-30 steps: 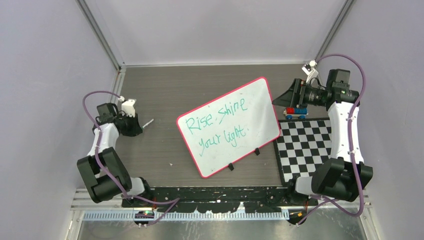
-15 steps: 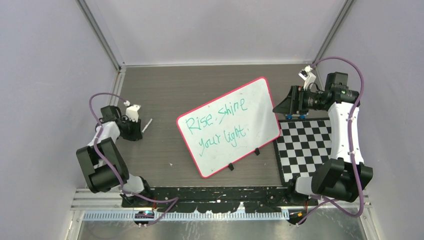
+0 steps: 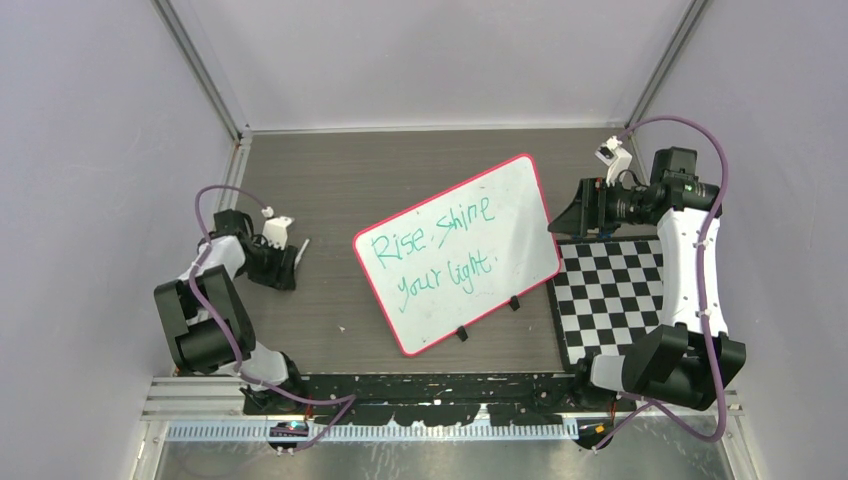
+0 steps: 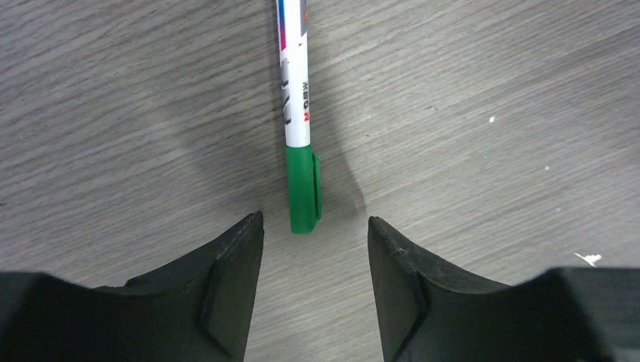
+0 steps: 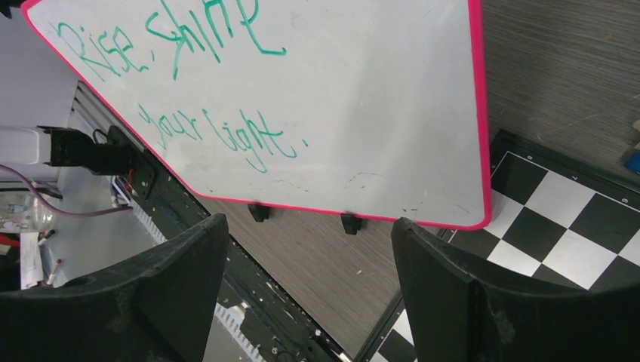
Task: Write a sentence on the whiteboard
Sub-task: Put down the whiteboard marker at the center of the board, then reset both arms
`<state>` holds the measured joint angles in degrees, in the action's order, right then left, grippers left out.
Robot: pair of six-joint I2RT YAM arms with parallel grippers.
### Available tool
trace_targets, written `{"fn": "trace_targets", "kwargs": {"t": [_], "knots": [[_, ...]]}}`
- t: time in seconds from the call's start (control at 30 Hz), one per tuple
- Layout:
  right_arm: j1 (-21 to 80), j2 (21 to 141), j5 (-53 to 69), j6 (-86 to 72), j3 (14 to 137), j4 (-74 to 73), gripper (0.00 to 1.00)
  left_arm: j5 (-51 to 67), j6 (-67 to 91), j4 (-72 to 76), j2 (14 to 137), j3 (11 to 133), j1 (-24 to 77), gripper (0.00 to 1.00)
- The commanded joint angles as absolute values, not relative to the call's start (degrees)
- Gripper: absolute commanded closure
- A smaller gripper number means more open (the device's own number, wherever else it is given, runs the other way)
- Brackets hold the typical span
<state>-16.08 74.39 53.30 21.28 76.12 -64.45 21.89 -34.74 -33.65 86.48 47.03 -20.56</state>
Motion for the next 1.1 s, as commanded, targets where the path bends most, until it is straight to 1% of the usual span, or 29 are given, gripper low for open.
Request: {"fn": "trace_targets", "kwargs": {"t": [0.0, 0.07, 0.17, 0.2, 0.3, 0.43, 0.53, 0.67, 0.83, 1.07], "knots": [[-15.93, 72.86, 51.62, 24.97, 77.05, -66.39, 0.16, 23.1, -33.65, -40.65, 82.46, 52.35, -19.54, 0.42], [-15.94, 72.75, 50.6, 26.41, 77.14, -67.16, 0.16, 23.28, -32.68, -42.47, 80.04, 54.18, -18.84, 0.35], [-15.96, 72.0, 48.78, 27.22, 76.46, -67.17, 0.16, 25.31, -30.71, -45.63, 76.7, 57.38, -18.14, 0.28], [-15.91, 71.8, 48.44, 27.39, 76.27, -67.2, 0.16, 26.33, -30.09, -46.94, 76.06, 58.79, -18.04, 0.24], [-15.94, 71.38, 47.82, 27.46, 75.91, -67.03, 0.16, 29.55, -27.61, -50.61, 74.89, 63.28, -17.66, 0.19], [-16.16, 72.49, 45.14, 23.71, 76.66, -63.44, 0.12, 30.67, -23.84, -52.75, 74.12, 69.09, -16.74, 0.01], [-18.43, 75.59, 43.55, 21.46, 78.36, -60.06, 0.1, 31.6, -21.97, -54.4, 74.6, 75.09, -16.72, 0.0], [-23.04, 80.3, 42.89, 21.43, 80.83, -58.22, 0.09, 29.37, -14.29, -51.92, 74.79, 77.41, -16.76, 0.0], [-28.63, 85.03, 41.75, 23.2, 79.42, -56.28, 0.09, 28.74, -10.39, -47.53, 73.6, 73.22, -16.71, 0.0], [-30.67, 86.09, 39.17, 24.57, 75.26, -54.03, 0.09, 28.21, -8.91, -45.54, 72.93, 68.1, -16.71, 0.0]]}}
